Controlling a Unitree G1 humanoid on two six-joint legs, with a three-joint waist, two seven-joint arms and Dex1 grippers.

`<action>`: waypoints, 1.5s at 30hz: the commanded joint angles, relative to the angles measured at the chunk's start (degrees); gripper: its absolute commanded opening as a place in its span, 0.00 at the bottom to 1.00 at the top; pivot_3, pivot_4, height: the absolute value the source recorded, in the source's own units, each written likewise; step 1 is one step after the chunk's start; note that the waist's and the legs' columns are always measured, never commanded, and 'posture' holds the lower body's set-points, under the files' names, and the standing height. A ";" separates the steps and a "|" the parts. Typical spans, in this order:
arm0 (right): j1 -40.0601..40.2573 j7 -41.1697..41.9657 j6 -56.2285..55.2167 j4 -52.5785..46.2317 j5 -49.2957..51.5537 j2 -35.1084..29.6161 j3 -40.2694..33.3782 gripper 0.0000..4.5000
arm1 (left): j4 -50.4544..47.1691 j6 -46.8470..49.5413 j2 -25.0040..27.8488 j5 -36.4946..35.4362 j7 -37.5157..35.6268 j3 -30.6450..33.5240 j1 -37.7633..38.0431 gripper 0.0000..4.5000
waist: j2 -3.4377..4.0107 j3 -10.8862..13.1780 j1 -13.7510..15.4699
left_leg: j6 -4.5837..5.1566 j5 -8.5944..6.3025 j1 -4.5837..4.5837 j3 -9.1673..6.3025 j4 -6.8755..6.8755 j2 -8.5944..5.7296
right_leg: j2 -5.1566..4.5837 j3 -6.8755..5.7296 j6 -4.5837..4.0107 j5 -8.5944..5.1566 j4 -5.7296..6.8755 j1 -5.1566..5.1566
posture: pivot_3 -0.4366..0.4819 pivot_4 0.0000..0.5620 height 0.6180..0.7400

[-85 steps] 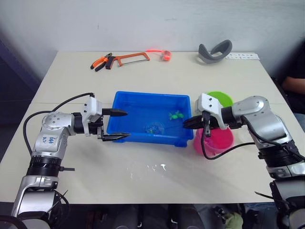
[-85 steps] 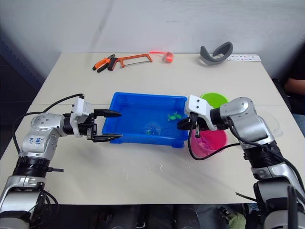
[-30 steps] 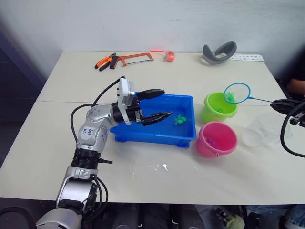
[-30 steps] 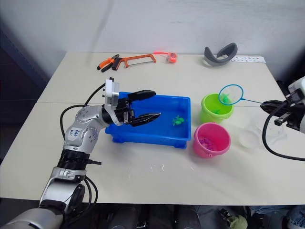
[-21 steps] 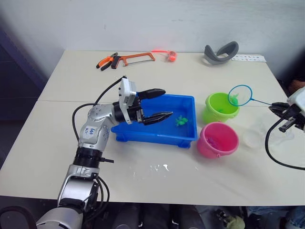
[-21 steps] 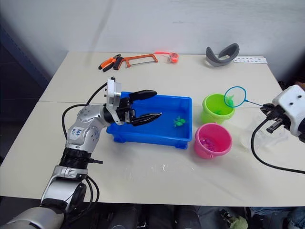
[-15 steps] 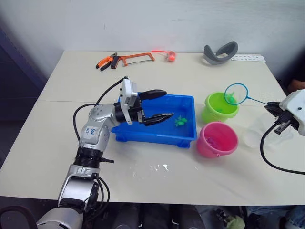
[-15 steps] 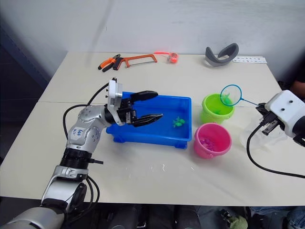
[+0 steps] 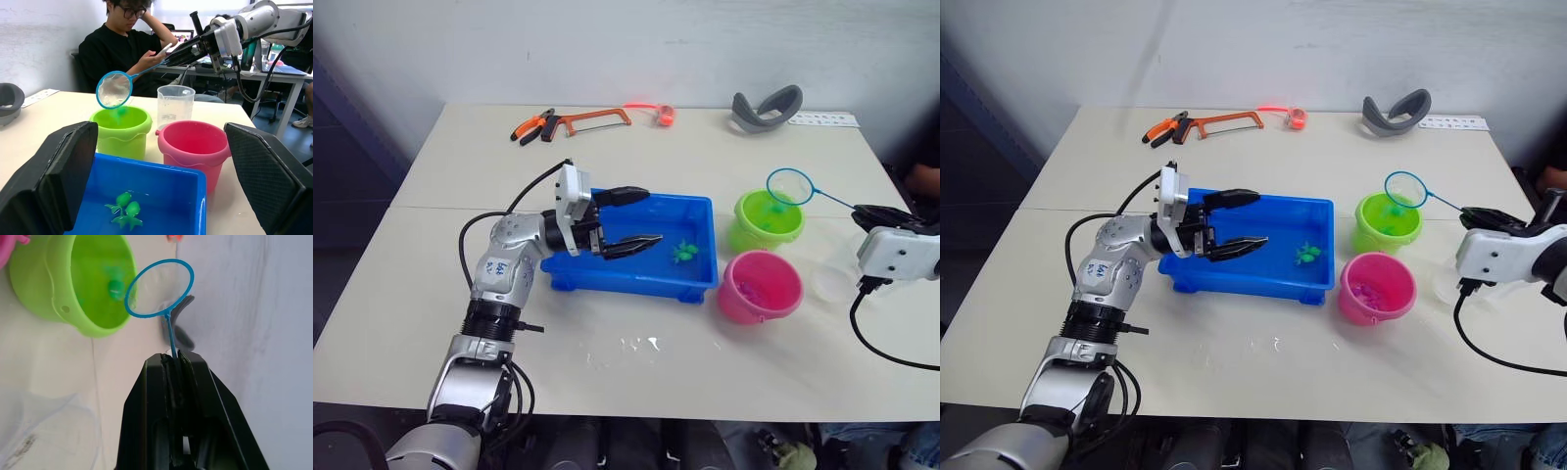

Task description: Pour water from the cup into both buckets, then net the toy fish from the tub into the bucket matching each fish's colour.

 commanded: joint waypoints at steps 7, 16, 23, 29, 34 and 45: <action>-0.42 -8.37 -6.40 -0.49 -6.30 -0.81 -1.54 0.00 | -0.94 -1.72 1.53 0.74 -0.47 0.41 -0.37 1.00 | 0.00 0.00 -0.08 | -0.02 0.02 0.01 -0.01 0.00 0.00 | 0.02 0.02 0.00 0.00 0.00 0.00 | 0.48 0.27 1.00; -4.89 13.28 23.42 -18.71 31.66 -0.26 -2.91 0.00 | 0.27 -2.58 6.66 -1.25 -4.02 4.18 2.15 1.00 | 0.01 0.00 -0.21 | -0.02 0.03 0.02 -0.06 -0.01 0.09 | 0.10 0.00 -0.01 0.00 0.01 0.01 | 0.48 0.27 1.00; -11.41 20.08 36.74 -29.73 35.02 -3.79 7.76 0.00 | 3.42 -4.37 9.53 -1.17 -5.81 6.49 3.63 1.00 | -0.01 0.00 -0.01 | 0.03 0.02 0.02 -0.15 0.07 0.05 | -0.02 -0.05 -0.01 0.01 -0.01 0.10 | 0.48 0.27 1.00; -22.54 25.61 22.63 -21.83 21.26 -2.72 22.75 0.00 | 1.76 -3.73 9.62 -1.39 -5.16 6.66 4.78 1.00 | -0.01 0.00 -0.18 | 0.04 0.00 -0.02 -0.16 0.13 -0.02 | -0.06 0.00 -0.01 0.00 0.00 0.06 | 0.48 0.27 1.00; -32.04 34.20 13.66 -11.83 19.59 0.15 29.78 0.00 | -0.22 -2.57 10.09 -1.70 -4.71 6.73 5.74 1.00 | -0.01 0.00 -0.34 | 0.04 0.01 -0.03 -0.10 0.12 -0.01 | -0.01 -0.06 -0.01 0.01 0.02 0.01 | 0.48 0.27 1.00; -47.76 47.92 10.42 3.93 15.65 8.58 38.89 0.00 | -3.31 -1.20 10.45 -1.68 -3.11 6.93 7.05 1.00 | -0.01 0.00 -0.60 | 0.04 0.01 -0.05 -0.13 0.13 0.01 | -0.03 -0.12 -0.01 0.01 0.03 0.01 | 0.48 0.27 1.00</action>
